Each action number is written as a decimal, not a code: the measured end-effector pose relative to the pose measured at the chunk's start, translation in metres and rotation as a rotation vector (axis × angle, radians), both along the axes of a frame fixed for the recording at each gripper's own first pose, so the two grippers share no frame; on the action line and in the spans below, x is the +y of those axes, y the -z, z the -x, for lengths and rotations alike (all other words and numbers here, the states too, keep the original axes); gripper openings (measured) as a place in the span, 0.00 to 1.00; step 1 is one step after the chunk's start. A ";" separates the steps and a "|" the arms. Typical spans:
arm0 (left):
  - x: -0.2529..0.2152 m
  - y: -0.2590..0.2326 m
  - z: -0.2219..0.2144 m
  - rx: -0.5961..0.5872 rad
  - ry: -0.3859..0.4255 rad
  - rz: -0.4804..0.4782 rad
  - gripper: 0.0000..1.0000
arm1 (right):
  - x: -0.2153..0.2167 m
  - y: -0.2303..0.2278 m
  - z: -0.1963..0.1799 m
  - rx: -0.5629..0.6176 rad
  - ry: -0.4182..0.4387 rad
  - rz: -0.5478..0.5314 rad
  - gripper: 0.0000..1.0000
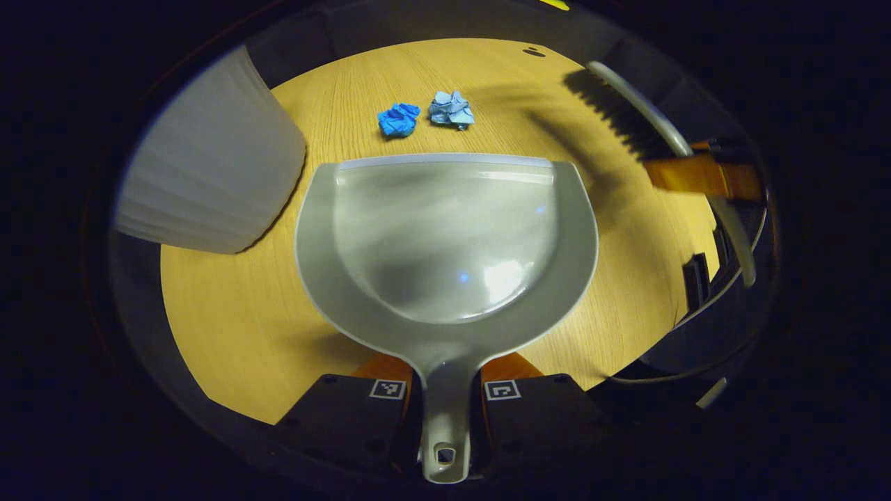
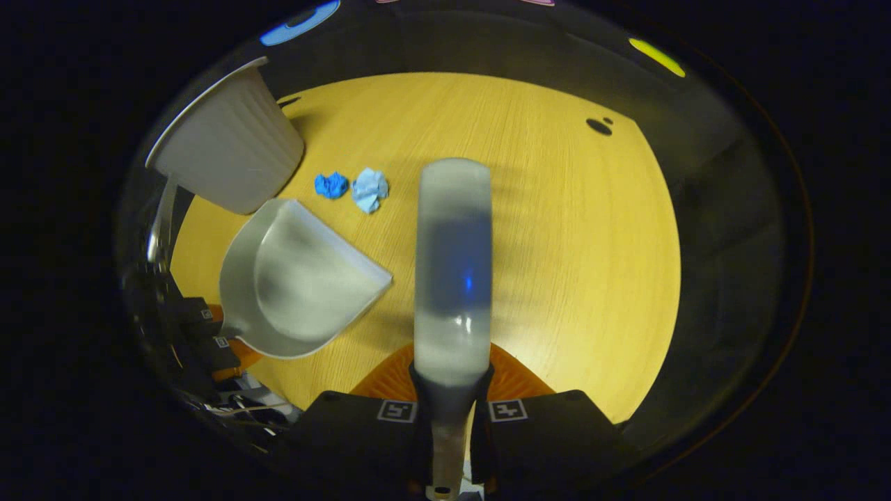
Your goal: Pick up the small broom and dustpan from the desktop, sweep the trash into the dustpan with the broom, and then empty the trash into the garbage bin.
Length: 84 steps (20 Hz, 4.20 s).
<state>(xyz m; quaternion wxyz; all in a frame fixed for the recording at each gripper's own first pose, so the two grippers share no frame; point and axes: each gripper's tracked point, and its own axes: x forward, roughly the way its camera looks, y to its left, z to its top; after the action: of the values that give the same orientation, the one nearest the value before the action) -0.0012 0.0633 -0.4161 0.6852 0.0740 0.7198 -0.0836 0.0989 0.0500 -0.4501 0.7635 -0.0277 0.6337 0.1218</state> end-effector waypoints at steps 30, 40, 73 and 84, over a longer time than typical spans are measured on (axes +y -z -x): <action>0.036 0.004 0.039 0.098 0.084 -0.065 0.24 | 0.092 0.096 -0.114 -0.047 -1.044 0.428 0.22; 0.028 0.006 0.045 0.016 0.228 -0.085 0.25 | 0.108 0.074 -0.009 0.305 -1.053 0.079 0.23; 0.141 -0.256 -0.128 -0.492 0.286 -0.291 0.24 | -0.071 -0.068 -0.057 -0.304 0.149 -0.560 0.22; 0.277 -0.318 -0.175 -0.311 0.380 -0.759 0.24 | -0.089 -0.057 -0.042 -0.292 0.182 -0.566 0.22</action>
<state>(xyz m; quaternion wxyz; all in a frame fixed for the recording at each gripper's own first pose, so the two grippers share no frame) 0.1734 0.3400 -0.0981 0.6820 0.4623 0.5618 0.0741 0.1409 -0.0388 -0.3926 0.8313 0.2249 0.4587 0.2192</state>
